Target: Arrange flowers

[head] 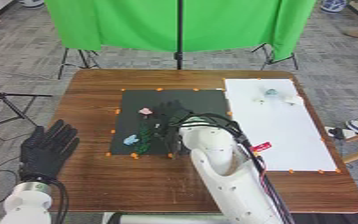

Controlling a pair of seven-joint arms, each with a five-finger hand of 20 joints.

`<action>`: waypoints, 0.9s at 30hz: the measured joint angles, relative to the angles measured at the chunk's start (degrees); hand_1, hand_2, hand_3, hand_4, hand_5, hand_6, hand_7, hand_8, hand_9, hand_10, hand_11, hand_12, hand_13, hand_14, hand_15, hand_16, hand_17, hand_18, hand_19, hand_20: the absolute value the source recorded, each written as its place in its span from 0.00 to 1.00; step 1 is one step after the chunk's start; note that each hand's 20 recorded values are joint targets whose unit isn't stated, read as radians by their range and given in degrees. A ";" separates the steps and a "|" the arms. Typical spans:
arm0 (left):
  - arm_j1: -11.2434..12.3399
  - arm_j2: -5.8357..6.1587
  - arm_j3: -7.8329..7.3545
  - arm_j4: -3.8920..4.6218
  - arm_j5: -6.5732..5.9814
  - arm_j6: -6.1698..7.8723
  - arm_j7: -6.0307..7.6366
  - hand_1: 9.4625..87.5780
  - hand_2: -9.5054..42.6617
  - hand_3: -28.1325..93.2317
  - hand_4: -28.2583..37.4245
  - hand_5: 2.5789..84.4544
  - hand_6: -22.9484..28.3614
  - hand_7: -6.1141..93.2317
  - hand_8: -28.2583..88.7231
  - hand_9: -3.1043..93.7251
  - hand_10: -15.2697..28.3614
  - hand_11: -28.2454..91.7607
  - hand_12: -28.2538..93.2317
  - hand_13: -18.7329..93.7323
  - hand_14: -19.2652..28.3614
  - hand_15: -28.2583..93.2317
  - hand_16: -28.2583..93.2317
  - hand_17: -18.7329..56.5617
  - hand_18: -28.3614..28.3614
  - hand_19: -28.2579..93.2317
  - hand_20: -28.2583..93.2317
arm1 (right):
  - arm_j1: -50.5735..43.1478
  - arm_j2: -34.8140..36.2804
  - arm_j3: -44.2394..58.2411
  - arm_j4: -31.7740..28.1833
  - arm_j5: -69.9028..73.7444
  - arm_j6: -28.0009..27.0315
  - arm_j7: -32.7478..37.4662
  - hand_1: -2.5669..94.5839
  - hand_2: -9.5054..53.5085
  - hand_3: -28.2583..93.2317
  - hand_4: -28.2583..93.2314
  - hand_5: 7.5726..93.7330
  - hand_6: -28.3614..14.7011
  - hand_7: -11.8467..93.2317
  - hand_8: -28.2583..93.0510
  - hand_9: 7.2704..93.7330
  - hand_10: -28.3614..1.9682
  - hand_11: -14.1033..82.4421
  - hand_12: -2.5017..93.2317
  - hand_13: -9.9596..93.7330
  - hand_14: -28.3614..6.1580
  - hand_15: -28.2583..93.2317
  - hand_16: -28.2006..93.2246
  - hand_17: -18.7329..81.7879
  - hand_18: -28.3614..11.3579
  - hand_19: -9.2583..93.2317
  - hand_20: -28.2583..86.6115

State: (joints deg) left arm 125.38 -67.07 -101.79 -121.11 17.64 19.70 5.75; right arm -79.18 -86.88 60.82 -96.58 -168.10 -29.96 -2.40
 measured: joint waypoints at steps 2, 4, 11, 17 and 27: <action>-0.13 -0.05 0.01 0.00 0.08 -0.04 -0.08 0.23 0.49 0.83 0.00 0.55 0.64 0.19 0.17 0.46 0.70 0.42 0.34 0.43 0.73 0.59 0.18 0.19 0.75 0.51 0.37 | -0.18 -0.30 0.99 -0.89 0.10 -0.64 0.59 0.46 0.00 0.85 0.00 0.46 0.52 0.23 0.14 0.51 0.32 0.30 0.20 0.56 0.34 0.65 0.38 0.38 0.09 0.78 0.52; -0.20 -0.18 0.03 0.00 0.42 -0.18 -0.27 0.23 0.49 0.83 0.00 0.55 0.64 0.19 0.17 0.46 0.69 0.42 0.34 0.43 0.73 0.59 0.18 0.19 0.75 0.51 0.37 | -0.90 -0.81 3.07 -2.86 1.40 -1.00 3.20 0.46 0.00 0.85 0.00 0.47 0.51 0.23 0.14 0.50 0.30 0.30 0.20 0.55 0.34 0.62 0.37 0.38 0.10 0.78 0.51; 0.20 -0.75 -0.08 -0.13 2.07 -1.35 -0.36 0.23 0.49 0.83 0.00 0.55 0.64 0.19 0.17 0.46 0.69 0.42 0.34 0.43 0.73 0.59 0.18 0.19 0.75 0.51 0.37 | -2.49 -0.50 14.52 -7.81 24.05 10.80 21.92 0.44 0.00 0.85 0.01 0.47 0.52 0.24 0.14 0.46 0.30 0.28 0.19 0.49 0.30 0.58 0.36 0.39 0.11 0.79 0.50; 0.99 -0.77 -0.42 -0.28 2.19 -1.55 -0.31 0.24 0.49 0.83 0.00 0.55 0.64 0.19 0.17 0.46 0.69 0.42 0.34 0.44 0.73 0.60 0.18 0.19 0.76 0.53 0.39 | -2.05 5.59 23.34 -5.61 23.82 17.06 22.70 0.50 0.00 0.86 0.00 0.48 0.54 0.25 0.14 0.44 0.35 0.27 0.18 0.45 0.30 0.56 0.35 0.37 0.12 0.79 0.50; 1.27 -0.84 -1.08 -0.15 2.00 -1.50 -0.52 0.24 0.50 0.83 0.00 0.55 0.64 0.19 0.17 0.46 0.69 0.42 0.34 0.44 0.73 0.60 0.18 0.19 0.76 0.53 0.39 | -1.96 8.76 29.62 -2.59 15.63 -0.93 21.17 0.47 0.03 0.85 0.00 0.46 0.54 0.25 0.14 0.43 0.37 0.26 0.18 0.46 0.31 0.55 0.36 0.38 0.14 0.78 0.50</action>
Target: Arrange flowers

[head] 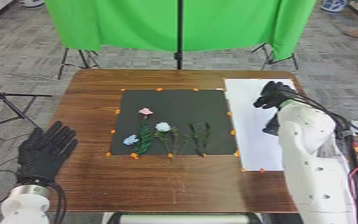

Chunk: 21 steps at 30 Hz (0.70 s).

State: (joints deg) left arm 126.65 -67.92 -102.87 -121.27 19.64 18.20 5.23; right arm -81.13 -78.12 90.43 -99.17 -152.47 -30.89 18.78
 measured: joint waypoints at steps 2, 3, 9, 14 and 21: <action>-0.18 0.00 0.09 0.06 -0.02 0.00 -0.19 0.24 0.50 0.83 0.00 0.55 0.64 0.19 0.17 0.46 0.69 0.42 0.34 0.44 0.73 0.60 0.18 0.19 0.76 0.53 0.39 | -0.11 -0.38 -0.31 1.97 4.15 4.66 0.64 0.48 0.02 0.86 0.00 0.46 0.54 0.26 0.14 0.43 0.38 0.26 0.18 0.46 0.32 0.55 0.36 0.38 0.14 0.78 0.50; -0.29 0.00 0.15 0.10 -0.02 0.00 -0.26 0.24 0.50 0.83 0.00 0.55 0.64 0.19 0.17 0.46 0.69 0.42 0.34 0.44 0.73 0.60 0.18 0.19 0.76 0.53 0.39 | -0.28 -0.73 -0.33 2.72 5.48 7.21 0.64 0.48 0.02 0.86 0.00 0.46 0.55 0.26 0.14 0.43 0.38 0.26 0.18 0.47 0.32 0.55 0.35 0.38 0.14 0.78 0.49; -0.86 0.00 0.56 0.34 -0.23 0.13 -0.43 0.24 0.50 0.83 0.00 0.55 0.64 0.19 0.17 0.46 0.69 0.42 0.34 0.44 0.73 0.60 0.18 0.19 0.76 0.53 0.39 | -0.86 -2.65 -0.39 4.16 0.14 11.41 -0.32 0.48 0.03 0.86 0.00 0.46 0.57 0.27 0.13 0.40 0.44 0.26 0.16 0.45 0.33 0.53 0.35 0.39 0.15 0.78 0.49; -0.89 0.00 0.66 0.35 -0.47 0.18 -0.37 0.24 0.50 0.83 0.00 0.55 0.64 0.19 0.17 0.46 0.69 0.42 0.34 0.44 0.73 0.60 0.18 0.19 0.76 0.53 0.39 | -0.02 -3.08 -0.38 5.66 0.72 10.62 -0.17 0.49 0.03 0.86 0.00 0.47 0.58 0.28 0.12 0.38 0.47 0.27 0.15 0.43 0.33 0.52 0.34 0.39 0.15 0.78 0.48; -0.82 0.00 0.79 0.35 -0.54 0.21 -0.30 0.24 0.51 0.83 0.00 0.55 0.64 0.19 0.17 0.46 0.69 0.42 0.34 0.44 0.73 0.60 0.18 0.19 0.76 0.53 0.39 | 2.18 -3.31 -0.37 8.90 -0.52 6.99 -0.17 0.59 0.02 0.86 0.00 0.55 0.61 0.30 0.12 0.51 0.42 0.32 0.18 0.54 0.43 0.57 0.36 0.41 0.19 0.81 0.49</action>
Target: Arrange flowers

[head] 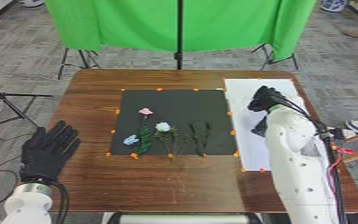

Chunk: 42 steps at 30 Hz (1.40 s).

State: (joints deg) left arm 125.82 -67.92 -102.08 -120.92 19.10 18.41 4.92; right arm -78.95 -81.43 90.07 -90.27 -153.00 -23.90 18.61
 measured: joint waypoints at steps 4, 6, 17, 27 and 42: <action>0.19 0.00 -0.01 -0.02 -0.01 0.02 0.00 0.24 0.51 0.83 0.00 0.55 0.64 0.19 0.17 0.46 0.69 0.42 0.34 0.44 0.73 0.60 0.18 0.19 0.76 0.53 0.39 | 0.47 -0.02 0.03 0.20 -1.75 -1.77 -0.16 0.66 0.00 0.80 0.00 0.61 0.62 0.32 0.15 0.62 0.52 0.34 0.28 0.62 0.58 0.55 0.49 0.43 0.21 0.82 0.52; 0.35 0.00 -0.02 -0.05 -0.01 0.02 -0.01 0.24 0.51 0.83 0.00 0.55 0.64 0.19 0.17 0.46 0.69 0.42 0.34 0.44 0.73 0.60 0.18 0.19 0.76 0.53 0.39 | 0.44 -0.02 0.02 0.22 -2.37 -1.46 -0.29 0.68 0.00 0.77 0.00 0.66 0.62 0.37 0.20 0.74 0.57 0.27 0.42 0.67 0.62 0.56 0.54 0.45 0.22 0.82 0.54; 0.65 -0.16 0.22 -0.16 -0.05 0.07 -0.04 0.24 0.51 0.83 0.00 0.55 0.64 0.19 0.17 0.46 0.69 0.42 0.34 0.44 0.73 0.60 0.18 0.19 0.76 0.53 0.39 | -2.50 0.22 -1.35 2.74 -4.02 13.76 -4.03 0.72 0.00 0.77 0.00 0.79 0.64 0.39 0.23 0.87 0.64 0.28 0.51 0.75 0.62 0.58 0.63 0.50 0.23 0.83 0.61; 0.99 -0.23 0.20 -0.29 -0.05 0.28 0.12 0.24 0.51 0.83 0.00 0.55 0.64 0.19 0.17 0.46 0.69 0.42 0.34 0.44 0.73 0.60 0.18 0.19 0.76 0.53 0.39 | -4.61 4.29 -8.78 -7.13 6.87 14.03 -4.53 0.71 0.00 0.78 0.00 0.78 0.63 0.39 0.23 0.85 0.58 0.28 0.52 0.73 0.62 0.58 0.64 0.50 0.27 0.81 0.62; 0.64 0.87 0.33 -0.46 -0.19 0.93 0.41 0.24 0.51 0.83 0.00 0.55 0.64 0.19 0.17 0.46 0.69 0.42 0.34 0.44 0.73 0.60 0.18 0.19 0.76 0.53 0.39 | -9.29 -8.68 -18.40 -11.72 0.60 8.38 -6.73 0.70 0.00 0.79 0.00 0.76 0.64 0.41 0.23 0.84 0.57 0.28 0.52 0.72 0.61 0.58 0.63 0.50 0.27 0.80 0.62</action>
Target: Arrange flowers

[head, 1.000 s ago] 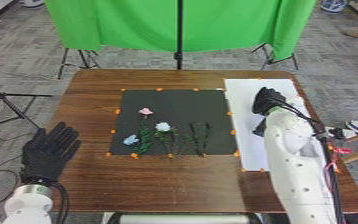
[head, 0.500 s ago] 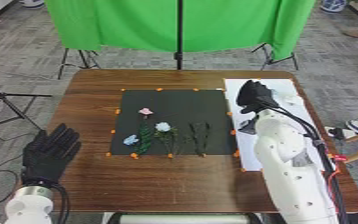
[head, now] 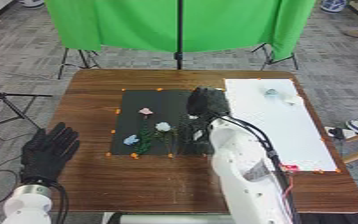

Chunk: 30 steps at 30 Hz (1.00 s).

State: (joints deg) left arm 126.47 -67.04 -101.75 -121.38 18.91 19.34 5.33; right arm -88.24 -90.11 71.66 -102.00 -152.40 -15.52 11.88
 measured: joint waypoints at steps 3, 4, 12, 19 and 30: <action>-0.30 0.30 0.08 0.00 0.00 0.05 -0.03 0.24 0.51 0.83 0.00 0.55 0.64 0.19 0.17 0.46 0.69 0.42 0.34 0.44 0.73 0.60 0.18 0.19 0.76 0.53 0.39 | -1.15 -0.13 -1.93 0.00 -0.20 -0.70 -0.51 0.70 0.00 0.79 0.00 0.76 0.64 0.41 0.23 0.84 0.57 0.28 0.51 0.72 0.61 0.58 0.63 0.50 0.26 0.80 0.62; -0.30 0.39 0.08 -0.01 0.00 0.09 -0.03 0.24 0.51 0.83 0.00 0.55 0.64 0.19 0.17 0.46 0.69 0.42 0.34 0.44 0.73 0.60 0.18 0.19 0.76 0.53 0.39 | -1.39 -0.12 -2.21 0.00 -0.27 -0.83 -0.58 0.70 0.00 0.79 0.00 0.76 0.64 0.41 0.23 0.84 0.57 0.28 0.51 0.72 0.61 0.58 0.63 0.50 0.26 0.80 0.62; 0.00 0.54 -0.14 -0.06 -0.09 0.30 0.22 0.24 0.50 0.83 0.00 0.55 0.64 0.19 0.17 0.46 0.69 0.42 0.34 0.44 0.73 0.60 0.18 0.19 0.76 0.53 0.38 | -2.18 0.04 -2.33 -0.12 -0.35 -0.82 -0.36 0.70 0.00 0.79 0.00 0.75 0.63 0.39 0.22 0.83 0.58 0.28 0.51 0.71 0.61 0.58 0.63 0.49 0.26 0.80 0.62; 0.06 0.59 -0.15 -0.04 -0.43 0.24 0.59 0.24 0.49 0.83 0.00 0.55 0.64 0.19 0.17 0.46 0.69 0.42 0.34 0.44 0.73 0.60 0.18 0.19 0.76 0.53 0.38 | -2.33 0.03 -2.34 -0.48 -0.56 -1.96 -0.12 0.69 0.00 0.79 0.00 0.74 0.62 0.38 0.22 0.81 0.58 0.28 0.50 0.69 0.61 0.59 0.62 0.49 0.25 0.80 0.62; 0.02 0.62 -0.16 0.01 -0.44 0.25 0.51 0.24 0.49 0.83 0.00 0.56 0.62 0.20 0.17 0.46 0.69 0.42 0.34 0.44 0.73 0.60 0.18 0.19 0.76 0.53 0.38 | -2.89 0.12 -2.57 -2.44 0.12 -5.67 1.08 0.66 0.00 0.78 0.00 0.70 0.62 0.35 0.20 0.81 0.54 0.25 0.46 0.67 0.59 0.62 0.63 0.47 0.24 0.81 0.62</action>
State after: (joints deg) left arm 126.49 -66.42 -101.91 -121.37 18.47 19.59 5.84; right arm -91.13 -89.99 69.09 -104.44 -152.28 -21.19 12.96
